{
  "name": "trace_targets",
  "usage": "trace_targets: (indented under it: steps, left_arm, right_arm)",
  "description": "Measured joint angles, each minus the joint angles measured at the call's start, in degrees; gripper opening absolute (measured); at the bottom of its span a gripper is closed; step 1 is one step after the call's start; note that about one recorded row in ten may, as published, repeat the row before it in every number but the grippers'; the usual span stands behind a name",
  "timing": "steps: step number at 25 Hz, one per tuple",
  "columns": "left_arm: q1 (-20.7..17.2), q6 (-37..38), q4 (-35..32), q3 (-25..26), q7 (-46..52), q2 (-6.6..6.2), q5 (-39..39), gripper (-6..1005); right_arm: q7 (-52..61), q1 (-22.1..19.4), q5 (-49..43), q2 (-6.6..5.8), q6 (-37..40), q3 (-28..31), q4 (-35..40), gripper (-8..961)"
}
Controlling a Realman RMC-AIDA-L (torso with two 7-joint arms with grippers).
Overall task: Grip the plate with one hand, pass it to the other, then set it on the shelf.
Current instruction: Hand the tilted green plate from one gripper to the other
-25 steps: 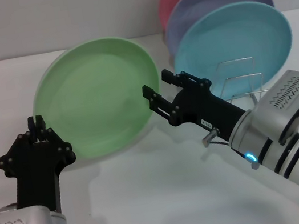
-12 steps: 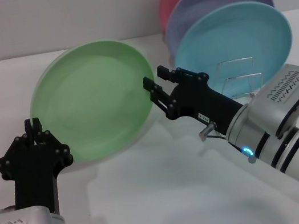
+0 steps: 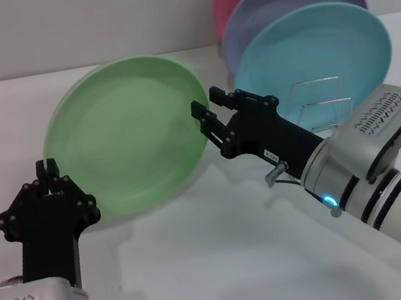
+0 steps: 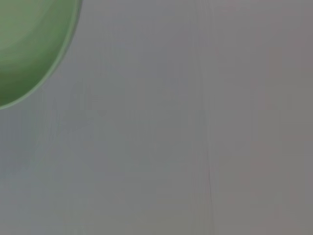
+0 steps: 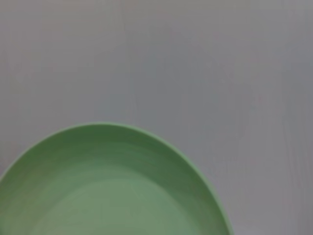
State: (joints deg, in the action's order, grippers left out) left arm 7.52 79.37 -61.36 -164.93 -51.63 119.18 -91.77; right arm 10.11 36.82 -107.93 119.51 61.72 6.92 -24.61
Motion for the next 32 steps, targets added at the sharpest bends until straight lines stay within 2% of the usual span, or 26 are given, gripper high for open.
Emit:
trace_targets:
  steps: [8, 28, 32]
  left_arm:
    - [0.2, -0.1, -0.1, 0.0, -0.5, 0.0, 0.0, 122]
    - [0.2, -0.4, 0.0, 0.0, -0.5, 0.0, 0.0, 134]
    - [0.2, -0.4, 0.0, -0.1, -0.5, 0.0, 0.0, 137]
  right_arm:
    - [0.0, 0.2, 0.0, 0.02, -1.2, 0.5, 0.0, 289]
    - [0.0, 0.2, -0.6, 0.02, -1.2, 0.6, 0.1, 223]
    - [0.0, 0.3, -0.6, 0.02, -1.2, 0.6, 0.1, 166]
